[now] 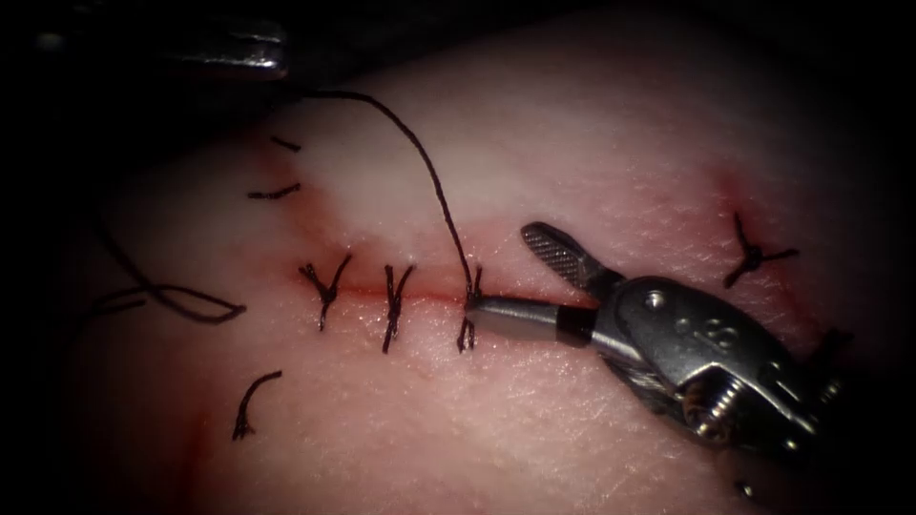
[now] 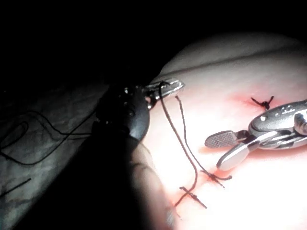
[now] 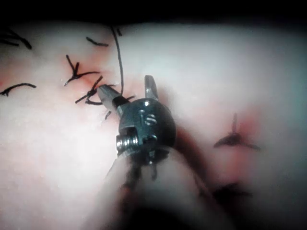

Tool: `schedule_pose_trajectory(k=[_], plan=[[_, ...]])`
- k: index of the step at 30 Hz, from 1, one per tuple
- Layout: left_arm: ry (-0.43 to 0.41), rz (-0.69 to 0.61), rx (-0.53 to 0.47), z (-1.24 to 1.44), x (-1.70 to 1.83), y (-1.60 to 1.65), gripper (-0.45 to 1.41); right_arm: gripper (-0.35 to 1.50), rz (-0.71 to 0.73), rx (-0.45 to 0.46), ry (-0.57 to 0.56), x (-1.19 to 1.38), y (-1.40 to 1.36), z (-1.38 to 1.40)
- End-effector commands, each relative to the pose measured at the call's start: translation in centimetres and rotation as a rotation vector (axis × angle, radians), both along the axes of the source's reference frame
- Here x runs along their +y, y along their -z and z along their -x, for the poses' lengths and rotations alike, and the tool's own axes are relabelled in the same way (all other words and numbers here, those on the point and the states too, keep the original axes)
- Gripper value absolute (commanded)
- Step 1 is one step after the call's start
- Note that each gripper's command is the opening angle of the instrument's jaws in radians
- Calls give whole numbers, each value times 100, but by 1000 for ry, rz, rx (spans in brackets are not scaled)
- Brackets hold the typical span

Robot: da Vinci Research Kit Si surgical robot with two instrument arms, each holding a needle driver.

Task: Wound Closure
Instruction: Pull working end taut with left needle holder

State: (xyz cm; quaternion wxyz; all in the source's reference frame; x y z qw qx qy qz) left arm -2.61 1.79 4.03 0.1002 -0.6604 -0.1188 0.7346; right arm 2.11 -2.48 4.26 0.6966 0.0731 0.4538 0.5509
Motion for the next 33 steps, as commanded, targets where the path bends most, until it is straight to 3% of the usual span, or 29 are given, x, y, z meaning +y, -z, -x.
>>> schedule_pose_trajectory(k=[1,10,14,18,26,33], plan=[[1,11,-2,5,11,0,-45,78,4,6,-5,14,-5,-18],[-2,27,-9,11,5,14,-45,76,0,20,16,20,-20,-51],[1,27,-11,15,6,16,-45,89,53,9,54,16,-30,-65],[2,27,-13,19,6,17,-45,91,89,-5,79,15,-34,-73],[-1,39,-17,24,-4,27,-45,74,148,-42,113,21,-33,-77],[-10,48,-18,26,-10,34,-45,71,164,-56,120,26,-36,-81]])
